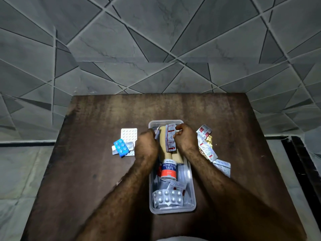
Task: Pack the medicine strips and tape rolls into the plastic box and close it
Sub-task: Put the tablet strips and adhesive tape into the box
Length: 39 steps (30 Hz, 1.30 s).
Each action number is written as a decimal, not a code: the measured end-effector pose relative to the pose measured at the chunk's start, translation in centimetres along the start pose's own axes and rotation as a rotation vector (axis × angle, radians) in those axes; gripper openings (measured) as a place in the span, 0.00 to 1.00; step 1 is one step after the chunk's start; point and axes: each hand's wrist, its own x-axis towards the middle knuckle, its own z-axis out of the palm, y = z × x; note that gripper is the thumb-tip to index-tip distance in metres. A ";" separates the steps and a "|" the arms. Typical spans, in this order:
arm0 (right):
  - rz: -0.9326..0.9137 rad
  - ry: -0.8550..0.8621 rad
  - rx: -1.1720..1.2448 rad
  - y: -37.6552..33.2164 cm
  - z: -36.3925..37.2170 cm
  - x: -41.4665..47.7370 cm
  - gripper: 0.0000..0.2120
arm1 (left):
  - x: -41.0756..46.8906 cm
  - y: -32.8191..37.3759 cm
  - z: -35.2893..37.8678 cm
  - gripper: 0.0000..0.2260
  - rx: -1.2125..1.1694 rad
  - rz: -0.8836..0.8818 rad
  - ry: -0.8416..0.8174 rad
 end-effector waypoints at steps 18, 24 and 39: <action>0.007 -0.104 -0.021 -0.5 2.4 0.6 0.14 | 0.6 1.6 1.4 0.20 0.307 0.164 -0.193; -0.028 -0.083 -0.082 -0.5 2.2 0.5 0.15 | 0.7 1.6 1.7 0.18 0.319 0.167 -0.203; 0.010 0.067 0.137 4.0 -4.4 2.0 0.04 | 2.7 -5.3 -1.3 0.04 -0.466 -0.182 0.157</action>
